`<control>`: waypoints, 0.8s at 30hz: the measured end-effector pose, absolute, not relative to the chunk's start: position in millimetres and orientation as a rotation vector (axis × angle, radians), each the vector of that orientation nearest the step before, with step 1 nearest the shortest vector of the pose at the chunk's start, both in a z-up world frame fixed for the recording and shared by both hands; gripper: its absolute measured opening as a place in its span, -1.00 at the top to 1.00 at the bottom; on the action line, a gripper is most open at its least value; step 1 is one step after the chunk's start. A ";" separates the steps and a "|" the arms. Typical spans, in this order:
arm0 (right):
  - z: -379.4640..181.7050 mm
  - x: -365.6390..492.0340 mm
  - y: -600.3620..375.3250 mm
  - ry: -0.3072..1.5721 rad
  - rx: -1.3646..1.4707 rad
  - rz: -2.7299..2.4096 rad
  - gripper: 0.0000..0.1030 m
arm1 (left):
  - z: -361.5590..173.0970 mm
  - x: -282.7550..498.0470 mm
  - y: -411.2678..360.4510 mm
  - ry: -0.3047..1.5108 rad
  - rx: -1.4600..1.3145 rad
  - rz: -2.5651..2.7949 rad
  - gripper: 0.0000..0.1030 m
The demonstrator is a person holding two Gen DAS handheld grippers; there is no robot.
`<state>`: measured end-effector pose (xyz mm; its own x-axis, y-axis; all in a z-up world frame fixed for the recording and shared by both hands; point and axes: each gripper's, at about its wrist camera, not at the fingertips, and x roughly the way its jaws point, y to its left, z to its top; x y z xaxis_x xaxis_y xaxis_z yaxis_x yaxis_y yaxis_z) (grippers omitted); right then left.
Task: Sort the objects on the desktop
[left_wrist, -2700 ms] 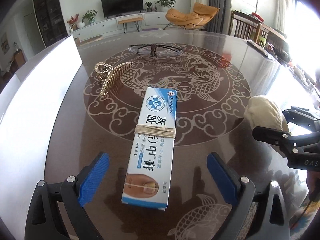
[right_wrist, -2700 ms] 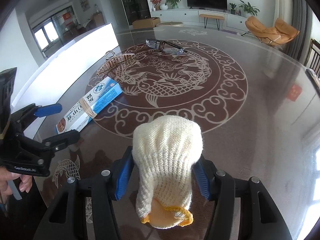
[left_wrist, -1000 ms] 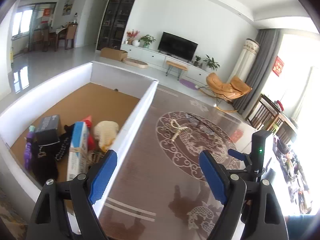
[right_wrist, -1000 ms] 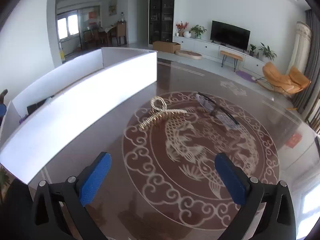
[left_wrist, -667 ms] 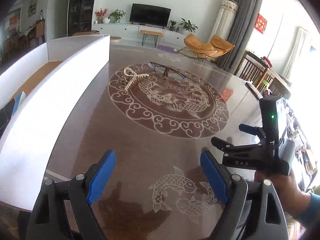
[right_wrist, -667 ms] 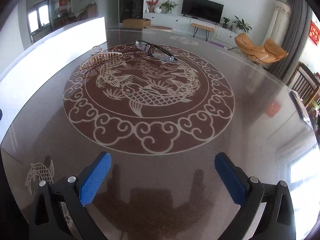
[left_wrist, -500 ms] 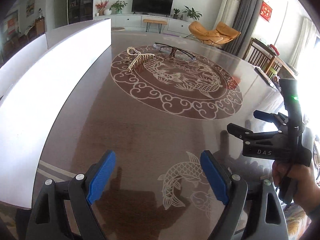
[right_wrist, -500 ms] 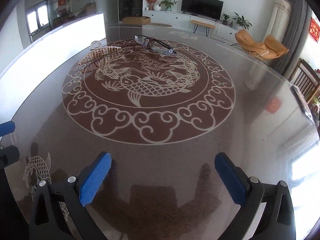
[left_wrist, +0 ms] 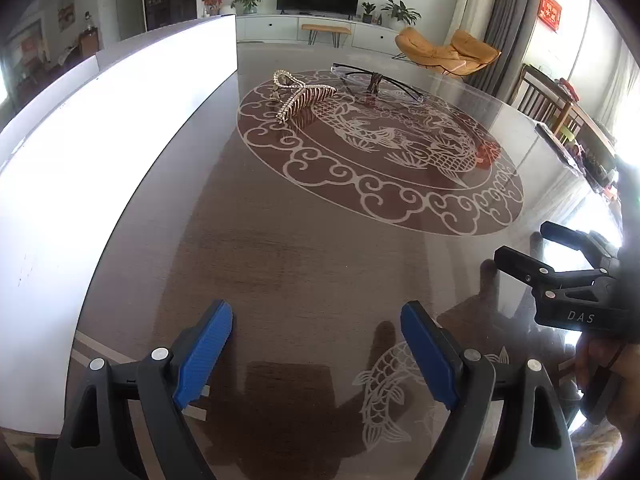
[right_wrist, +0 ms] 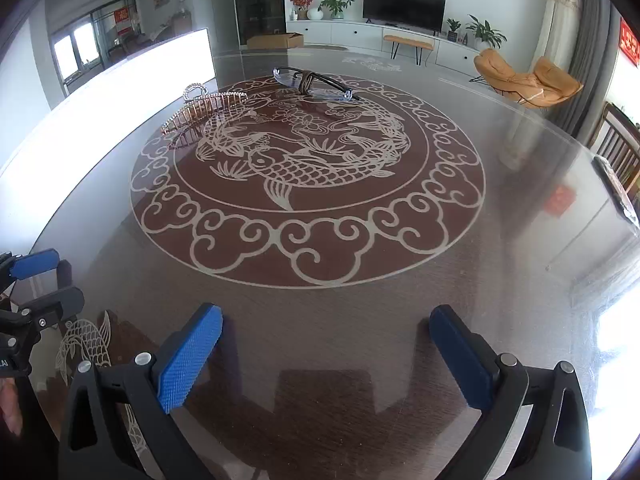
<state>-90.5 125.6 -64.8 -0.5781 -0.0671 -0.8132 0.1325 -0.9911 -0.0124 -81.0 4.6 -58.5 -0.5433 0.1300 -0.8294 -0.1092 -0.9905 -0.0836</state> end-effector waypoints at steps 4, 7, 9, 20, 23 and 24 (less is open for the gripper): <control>-64.8 -90.5 125.7 0.108 1.382 -2.693 -1.00 | -60.4 -84.9 13.4 0.066 -1.447 2.656 -0.69; -64.8 -90.4 125.7 0.108 1.382 -2.693 -1.00 | -62.8 -86.6 18.3 0.100 -1.453 2.647 -0.85; -64.8 -90.4 125.7 0.108 1.383 -2.693 -1.00 | -63.5 -86.3 19.7 0.104 -1.455 2.649 -0.90; -64.9 -90.3 125.8 0.108 1.382 -2.693 -1.00 | -64.3 -96.5 23.4 0.116 -1.473 2.620 -1.00; -64.9 -90.3 125.9 0.108 1.382 -2.693 -1.00 | -63.9 -107.2 20.8 0.111 -1.475 2.621 -1.00; -64.9 -90.4 125.9 0.108 1.382 -2.693 -1.00 | -63.9 -112.6 19.8 0.109 -1.483 2.621 -1.00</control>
<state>-90.4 125.9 -64.9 -0.5784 -0.0677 -0.8129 0.1326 -0.9911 -0.0118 -112.6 19.8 -63.9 -0.5095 0.0763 -0.8571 -0.1469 -0.9892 -0.0007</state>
